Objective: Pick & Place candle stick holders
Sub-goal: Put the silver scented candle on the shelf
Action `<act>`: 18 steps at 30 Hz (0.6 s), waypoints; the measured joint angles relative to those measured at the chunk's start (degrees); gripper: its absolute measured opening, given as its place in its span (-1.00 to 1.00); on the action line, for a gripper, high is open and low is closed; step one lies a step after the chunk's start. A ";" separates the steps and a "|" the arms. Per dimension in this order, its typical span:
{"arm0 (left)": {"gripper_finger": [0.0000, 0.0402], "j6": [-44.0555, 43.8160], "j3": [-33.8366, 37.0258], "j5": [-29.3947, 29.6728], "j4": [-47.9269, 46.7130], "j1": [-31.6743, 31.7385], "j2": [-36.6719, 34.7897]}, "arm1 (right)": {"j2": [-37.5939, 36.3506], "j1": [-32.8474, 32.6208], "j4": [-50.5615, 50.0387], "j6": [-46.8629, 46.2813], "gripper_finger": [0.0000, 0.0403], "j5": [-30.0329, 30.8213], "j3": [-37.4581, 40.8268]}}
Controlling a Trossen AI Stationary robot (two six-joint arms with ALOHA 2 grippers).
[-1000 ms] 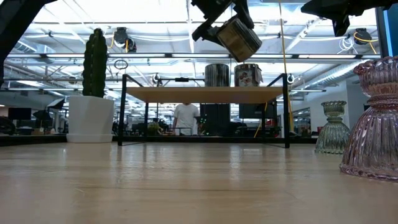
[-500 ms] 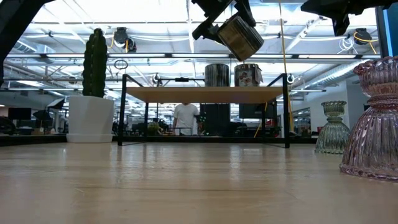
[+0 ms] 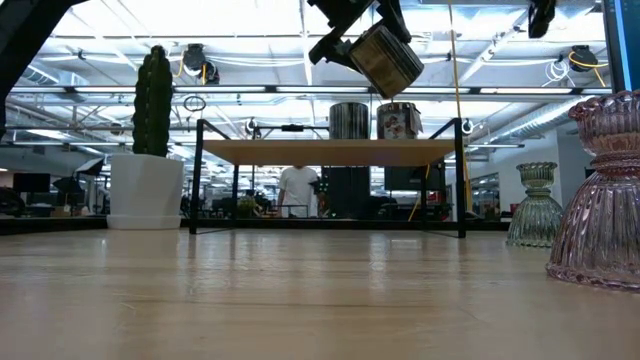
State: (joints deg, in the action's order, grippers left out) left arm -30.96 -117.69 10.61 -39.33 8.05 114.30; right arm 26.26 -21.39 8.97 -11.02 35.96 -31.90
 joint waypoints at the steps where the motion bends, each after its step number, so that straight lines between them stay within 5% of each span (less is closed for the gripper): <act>1: 0.77 0.00 0.00 0.00 0.02 -0.01 0.00 | 0.19 0.00 0.61 1.89 -1.00 -0.14 0.00; 8: 0.77 -0.61 0.00 0.01 -0.04 -0.44 0.00 | 4.29 0.00 3.44 14.71 -0.81 -0.10 0.00; 18: 0.77 -1.25 0.00 0.00 -0.17 -0.74 -0.02 | 11.78 0.00 4.57 31.11 0.15 0.72 -4.84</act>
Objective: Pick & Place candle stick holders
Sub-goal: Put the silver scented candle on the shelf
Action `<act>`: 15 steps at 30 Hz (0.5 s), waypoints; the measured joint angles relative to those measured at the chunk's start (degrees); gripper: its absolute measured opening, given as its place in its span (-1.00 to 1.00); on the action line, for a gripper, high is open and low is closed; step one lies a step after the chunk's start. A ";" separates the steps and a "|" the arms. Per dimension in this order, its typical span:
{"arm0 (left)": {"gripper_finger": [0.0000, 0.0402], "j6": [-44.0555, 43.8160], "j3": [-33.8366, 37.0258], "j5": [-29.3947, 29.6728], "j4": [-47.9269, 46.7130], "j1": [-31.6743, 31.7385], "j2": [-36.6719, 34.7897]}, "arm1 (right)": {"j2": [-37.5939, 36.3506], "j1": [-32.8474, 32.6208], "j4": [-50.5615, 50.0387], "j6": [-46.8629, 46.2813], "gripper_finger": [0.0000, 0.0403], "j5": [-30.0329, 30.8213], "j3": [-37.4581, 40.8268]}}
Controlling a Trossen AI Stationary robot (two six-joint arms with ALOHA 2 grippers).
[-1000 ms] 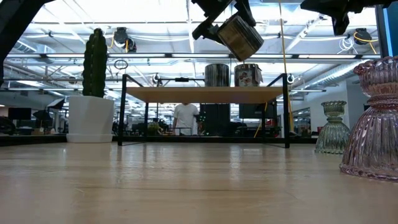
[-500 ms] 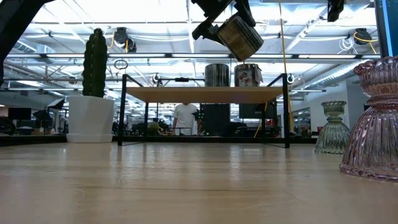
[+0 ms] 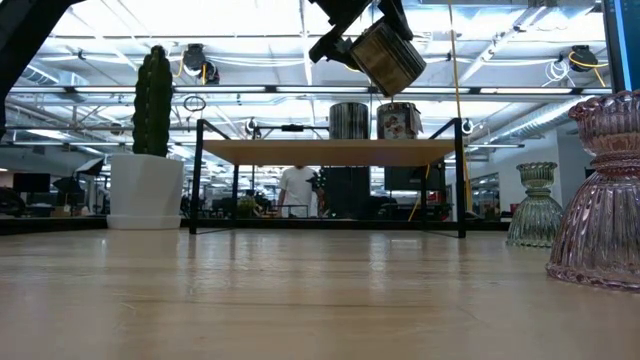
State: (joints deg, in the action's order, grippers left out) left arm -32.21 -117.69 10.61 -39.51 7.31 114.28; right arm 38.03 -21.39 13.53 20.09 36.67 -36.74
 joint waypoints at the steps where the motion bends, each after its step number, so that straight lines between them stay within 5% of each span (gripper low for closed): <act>1: 0.77 -0.02 0.00 0.00 0.00 -0.01 0.00 | 0.63 0.00 0.04 1.95 0.25 1.29 -0.55; 7: 0.77 -0.52 0.00 -0.02 0.00 -0.04 0.00 | 2.57 0.01 0.77 6.27 0.66 11.45 -1.06; 15: 0.77 -0.85 0.00 -0.02 0.04 -0.04 0.00 | 2.50 -0.84 1.70 0.98 0.78 11.29 -1.03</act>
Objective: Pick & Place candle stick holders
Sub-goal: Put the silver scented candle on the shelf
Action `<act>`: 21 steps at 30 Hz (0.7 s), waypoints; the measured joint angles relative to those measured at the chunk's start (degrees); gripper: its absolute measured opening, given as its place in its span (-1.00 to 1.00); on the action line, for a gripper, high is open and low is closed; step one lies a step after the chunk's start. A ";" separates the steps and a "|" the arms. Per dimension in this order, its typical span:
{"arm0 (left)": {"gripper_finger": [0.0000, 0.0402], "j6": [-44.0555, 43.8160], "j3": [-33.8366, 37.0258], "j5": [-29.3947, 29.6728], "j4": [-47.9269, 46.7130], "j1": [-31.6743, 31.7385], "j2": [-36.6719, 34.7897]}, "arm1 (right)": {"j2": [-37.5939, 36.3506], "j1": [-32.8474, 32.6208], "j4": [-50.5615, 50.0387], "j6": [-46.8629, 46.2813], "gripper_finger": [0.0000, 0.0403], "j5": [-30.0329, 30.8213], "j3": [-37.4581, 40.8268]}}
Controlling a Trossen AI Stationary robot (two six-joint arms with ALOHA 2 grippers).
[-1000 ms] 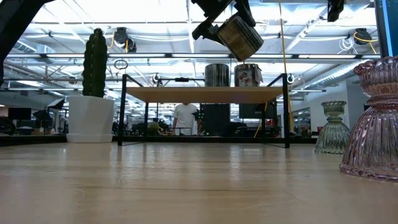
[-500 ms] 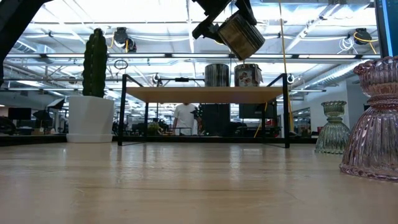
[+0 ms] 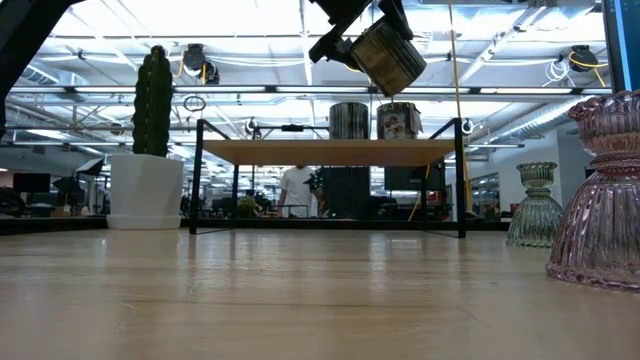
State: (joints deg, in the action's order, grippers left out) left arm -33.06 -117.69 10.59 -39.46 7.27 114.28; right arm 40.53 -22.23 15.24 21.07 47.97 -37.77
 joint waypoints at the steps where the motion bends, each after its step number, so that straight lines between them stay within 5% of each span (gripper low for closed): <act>1: 0.77 -0.02 0.00 0.00 0.00 0.00 0.00 | 0.00 -0.01 0.67 -0.42 0.78 0.02 -0.01; 9: 0.77 0.00 0.00 0.00 0.00 -0.01 0.00 | -0.02 -0.01 0.82 -1.05 0.84 9.28 0.02; 21: 0.77 -0.55 0.00 -0.17 -0.89 0.00 0.00 | 2.43 -1.53 -5.54 5.18 0.98 8.99 0.02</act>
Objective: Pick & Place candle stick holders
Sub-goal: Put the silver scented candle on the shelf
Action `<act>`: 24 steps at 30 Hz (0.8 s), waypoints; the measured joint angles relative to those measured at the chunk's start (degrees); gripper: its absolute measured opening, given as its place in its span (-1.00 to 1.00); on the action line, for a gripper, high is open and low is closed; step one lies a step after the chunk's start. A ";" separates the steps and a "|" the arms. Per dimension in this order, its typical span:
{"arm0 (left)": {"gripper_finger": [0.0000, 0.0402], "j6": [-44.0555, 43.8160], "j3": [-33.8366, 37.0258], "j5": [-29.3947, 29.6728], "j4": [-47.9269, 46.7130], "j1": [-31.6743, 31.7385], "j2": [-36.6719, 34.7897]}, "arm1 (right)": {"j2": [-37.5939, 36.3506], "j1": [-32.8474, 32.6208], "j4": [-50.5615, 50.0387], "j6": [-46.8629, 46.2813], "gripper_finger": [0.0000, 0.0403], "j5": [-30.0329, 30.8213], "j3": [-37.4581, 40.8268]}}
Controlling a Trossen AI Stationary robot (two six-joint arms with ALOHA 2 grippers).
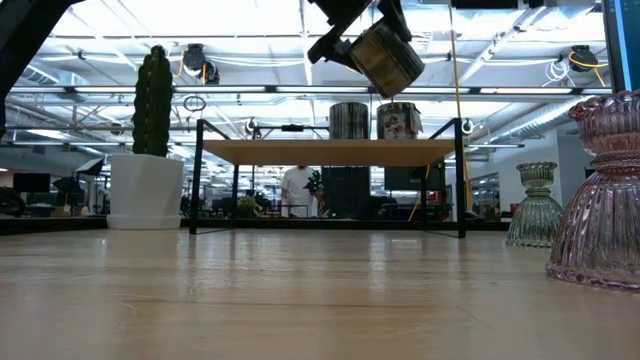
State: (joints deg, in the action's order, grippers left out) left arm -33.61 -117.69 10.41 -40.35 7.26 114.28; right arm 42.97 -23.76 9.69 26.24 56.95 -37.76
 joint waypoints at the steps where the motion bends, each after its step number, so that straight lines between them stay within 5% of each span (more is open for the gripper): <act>1: 0.77 0.00 0.00 -0.05 -0.19 -0.01 0.00 | 0.50 0.02 -0.35 0.01 0.98 -0.15 0.00; 8: 0.77 -0.18 0.00 -0.95 0.00 -0.02 0.00 | 4.49 2.89 -4.61 -1.93 0.98 -7.10 -2.62; 17: 0.77 -0.61 0.01 -1.53 0.19 -0.46 0.00 | 14.72 11.90 -24.42 -8.16 0.98 -16.71 -15.73; 24: 0.77 -0.31 0.02 -1.57 0.57 -1.15 0.00 | 20.01 17.30 -24.94 -9.27 0.99 -21.42 -19.88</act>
State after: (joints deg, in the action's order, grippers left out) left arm -33.92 -117.67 8.84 -39.79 6.12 114.28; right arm 62.98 -6.46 -15.25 16.98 35.53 -57.64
